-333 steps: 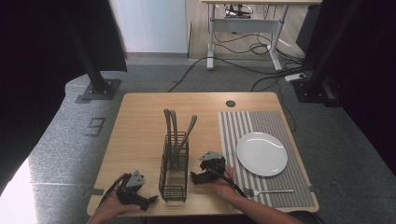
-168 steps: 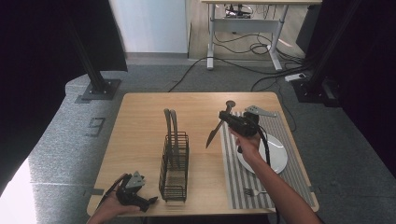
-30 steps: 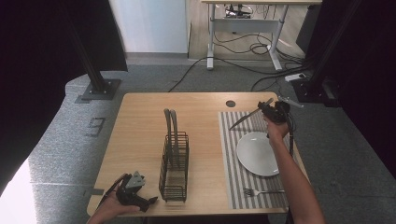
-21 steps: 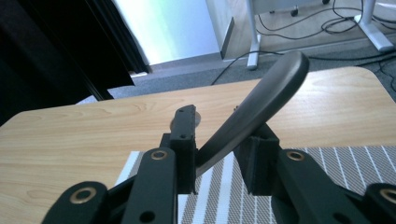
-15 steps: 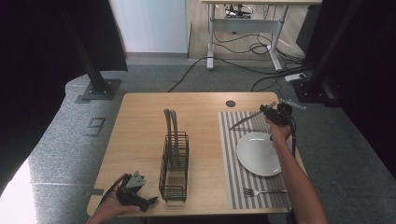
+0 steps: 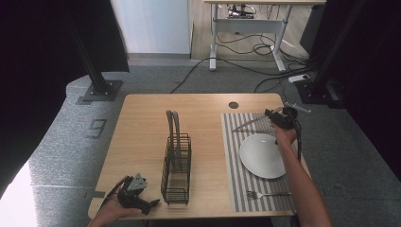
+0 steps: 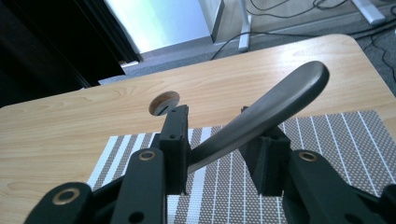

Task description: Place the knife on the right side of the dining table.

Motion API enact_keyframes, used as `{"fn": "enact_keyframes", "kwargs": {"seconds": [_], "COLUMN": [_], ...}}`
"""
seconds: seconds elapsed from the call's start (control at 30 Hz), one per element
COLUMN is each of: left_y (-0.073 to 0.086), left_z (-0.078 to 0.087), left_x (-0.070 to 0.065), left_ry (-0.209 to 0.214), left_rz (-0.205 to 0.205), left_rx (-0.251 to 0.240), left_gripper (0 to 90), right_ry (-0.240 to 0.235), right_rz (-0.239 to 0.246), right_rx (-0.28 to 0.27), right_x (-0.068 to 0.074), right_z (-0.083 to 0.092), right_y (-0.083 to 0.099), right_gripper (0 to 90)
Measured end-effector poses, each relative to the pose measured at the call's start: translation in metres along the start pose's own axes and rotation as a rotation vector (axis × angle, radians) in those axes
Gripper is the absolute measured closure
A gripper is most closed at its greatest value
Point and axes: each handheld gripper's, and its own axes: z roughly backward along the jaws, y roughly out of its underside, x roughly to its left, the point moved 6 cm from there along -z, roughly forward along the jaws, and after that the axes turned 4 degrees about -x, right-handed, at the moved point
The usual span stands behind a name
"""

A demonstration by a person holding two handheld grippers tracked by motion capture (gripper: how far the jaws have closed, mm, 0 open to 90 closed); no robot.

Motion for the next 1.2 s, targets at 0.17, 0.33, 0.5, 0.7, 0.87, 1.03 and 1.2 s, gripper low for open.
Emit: {"fn": "enact_keyframes", "kwargs": {"seconds": [0.17, 0.33, 0.5, 0.7, 0.87, 1.03, 1.2], "left_y": [0.0, 0.0, 0.0, 0.0, 0.0, 0.0, 0.0], "left_z": [0.0, 0.0, 0.0, 0.0, 0.0, 0.0, 0.0], "left_x": [0.0, 0.0, 0.0, 0.0, 0.0, 0.0, 0.0], "left_ry": [0.0, 0.0, 0.0, 0.0, 0.0, 0.0, 0.0], "left_rz": [0.0, 0.0, 0.0, 0.0, 0.0, 0.0, 0.0], "left_rx": [0.0, 0.0, 0.0, 0.0, 0.0, 0.0, 0.0], "left_gripper": [0.0, 0.0, 0.0, 0.0, 0.0, 0.0, 0.0], "right_ry": [0.002, 0.011, 0.013, 0.019, 0.021, 0.022, 0.03], "right_rz": [-0.01, -0.01, -0.018, -0.02, -0.043, -0.059, -0.074], "right_rx": [0.014, 0.034, 0.048, 0.061, 0.08, 0.072, 0.085], "right_x": [-0.003, -0.006, -0.009, -0.012, -0.017, -0.021, -0.026], "right_z": [-0.001, -0.001, -0.002, -0.003, -0.004, -0.004, -0.005], "right_y": [0.002, 0.005, 0.007, 0.009, 0.012, 0.017, 0.021], "right_gripper": [61.4, 59.2, 58.3, 56.4, 55.2, 54.1, 51.8]}}
